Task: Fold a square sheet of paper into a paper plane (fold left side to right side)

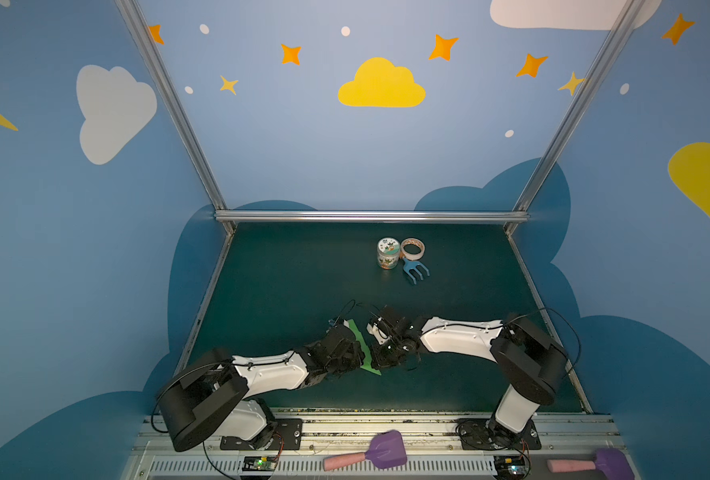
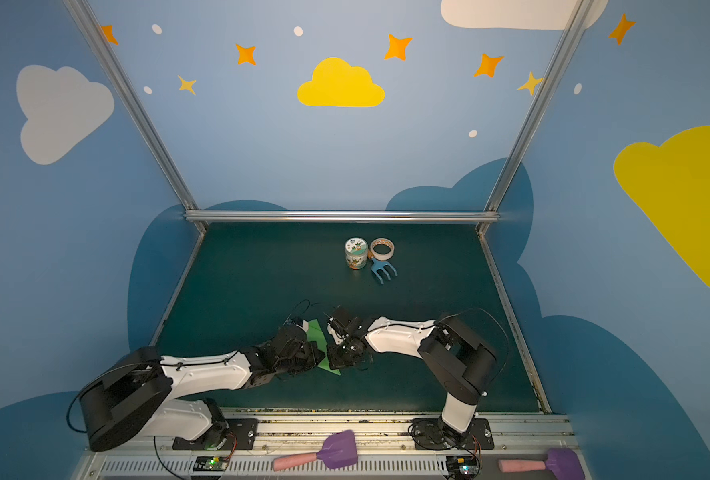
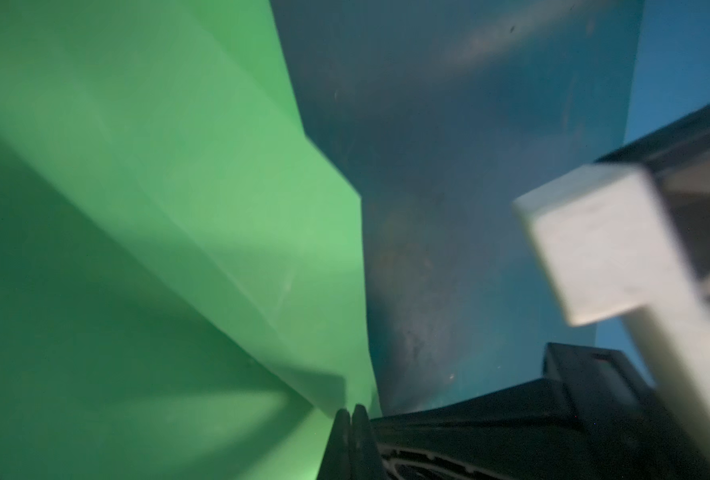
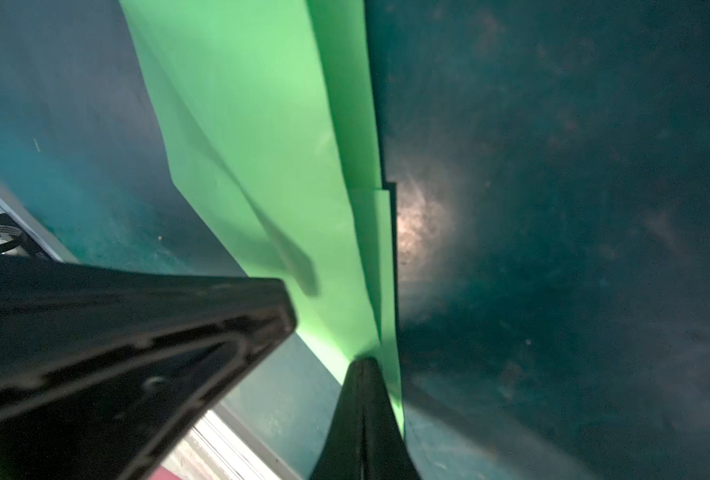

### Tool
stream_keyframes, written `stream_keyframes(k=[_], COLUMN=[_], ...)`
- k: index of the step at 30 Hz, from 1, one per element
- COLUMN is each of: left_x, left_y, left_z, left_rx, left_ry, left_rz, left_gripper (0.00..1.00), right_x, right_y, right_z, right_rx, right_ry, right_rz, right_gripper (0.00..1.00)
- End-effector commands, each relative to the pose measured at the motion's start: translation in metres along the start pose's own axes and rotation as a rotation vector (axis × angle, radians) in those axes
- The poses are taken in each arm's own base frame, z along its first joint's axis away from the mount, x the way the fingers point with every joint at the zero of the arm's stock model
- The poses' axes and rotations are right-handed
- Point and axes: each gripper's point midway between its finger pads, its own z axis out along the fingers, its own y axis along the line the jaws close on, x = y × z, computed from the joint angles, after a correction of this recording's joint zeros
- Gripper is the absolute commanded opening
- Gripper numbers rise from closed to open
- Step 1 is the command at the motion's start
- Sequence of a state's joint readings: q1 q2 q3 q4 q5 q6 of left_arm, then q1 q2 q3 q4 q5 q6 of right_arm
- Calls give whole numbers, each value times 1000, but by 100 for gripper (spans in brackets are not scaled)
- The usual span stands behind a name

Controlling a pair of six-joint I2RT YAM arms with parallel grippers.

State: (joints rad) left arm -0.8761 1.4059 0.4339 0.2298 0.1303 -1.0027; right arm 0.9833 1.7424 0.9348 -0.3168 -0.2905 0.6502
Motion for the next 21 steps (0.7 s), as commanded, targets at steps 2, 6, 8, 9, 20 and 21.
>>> stream_keyframes(k=[2, 6, 8, 9, 20, 21], left_x=[-1, -1, -1, -2, 9, 9], left_y=[-17, -17, -17, -15, 36, 37], left_z=[7, 11, 12, 12, 13, 13], left_rx=[44, 39, 38, 31, -97, -101], left_ry=[4, 6, 6, 5, -22, -23], left_rz=[23, 22, 23, 21, -83, -88], left_gripper=[4, 4, 4, 4, 4, 4], right_x=[28, 30, 30, 31, 46, 48], right_y=[-38, -39, -39, -40, -48, -49], right_z=[19, 19, 19, 19, 14, 13], right_rx=[120, 122, 122, 122, 162, 166], right_ry=[88, 89, 91, 93, 122, 125], right_rz=[30, 30, 29, 29, -18, -22], right_gripper=[0, 0, 0, 0, 0, 0])
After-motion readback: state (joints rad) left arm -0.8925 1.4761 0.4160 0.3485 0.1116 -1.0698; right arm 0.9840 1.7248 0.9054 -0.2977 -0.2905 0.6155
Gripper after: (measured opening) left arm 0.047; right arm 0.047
